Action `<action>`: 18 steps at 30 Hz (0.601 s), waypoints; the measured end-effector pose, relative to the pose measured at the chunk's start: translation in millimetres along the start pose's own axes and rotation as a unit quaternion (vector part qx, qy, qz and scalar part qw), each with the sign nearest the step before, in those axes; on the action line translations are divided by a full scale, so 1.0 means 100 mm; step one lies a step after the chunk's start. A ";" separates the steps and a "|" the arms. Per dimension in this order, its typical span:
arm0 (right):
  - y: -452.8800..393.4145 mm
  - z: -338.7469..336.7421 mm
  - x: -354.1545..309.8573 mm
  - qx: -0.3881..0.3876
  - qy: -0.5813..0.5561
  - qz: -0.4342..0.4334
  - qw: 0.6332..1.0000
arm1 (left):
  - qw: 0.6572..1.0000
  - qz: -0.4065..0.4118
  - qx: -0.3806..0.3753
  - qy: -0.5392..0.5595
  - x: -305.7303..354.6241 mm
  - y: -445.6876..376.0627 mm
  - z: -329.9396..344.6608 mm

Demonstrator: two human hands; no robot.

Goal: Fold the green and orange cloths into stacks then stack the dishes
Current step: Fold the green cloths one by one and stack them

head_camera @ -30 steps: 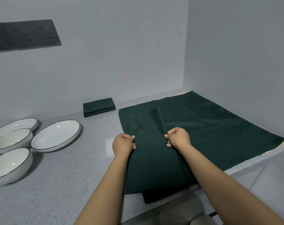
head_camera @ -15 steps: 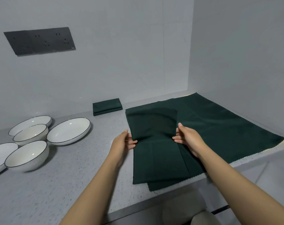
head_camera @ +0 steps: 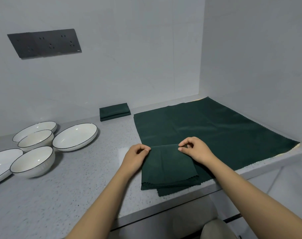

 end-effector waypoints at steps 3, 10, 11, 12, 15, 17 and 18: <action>0.00 0.03 -0.02 -0.003 0.025 -0.012 1.000 | 1.000 0.010 0.003 -0.030 0.05 -0.01 0.00; 0.18 0.05 -0.42 0.036 0.221 -0.133 0.965 | 0.938 0.125 0.111 -0.304 0.47 0.11 -0.06; 0.21 0.13 -0.48 0.018 0.235 -0.143 0.961 | 0.926 0.149 0.086 -0.337 0.55 0.12 0.04; 0.24 0.24 -0.50 -0.009 0.249 -0.145 0.957 | 0.917 0.157 0.052 -0.363 0.59 0.13 0.16; 0.30 0.51 -0.42 -0.078 0.294 -0.130 0.944 | 0.897 0.130 -0.034 -0.420 0.50 0.15 0.44; 0.34 0.60 -0.31 -0.108 0.321 -0.119 0.933 | 0.893 0.113 -0.068 -0.430 0.38 0.18 0.52; 0.35 0.60 -0.24 -0.118 0.329 -0.108 0.931 | 0.890 0.108 -0.082 -0.434 0.32 0.18 0.56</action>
Point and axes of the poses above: each hand's wrist, its own y-axis away from the middle knuckle, its own z-axis out of the palm, x = y × z, the point moved 8 cm from there along -y, towards the middle knuckle, and after that the axes turned 11 degrees about -y, right-handed, at the moved point
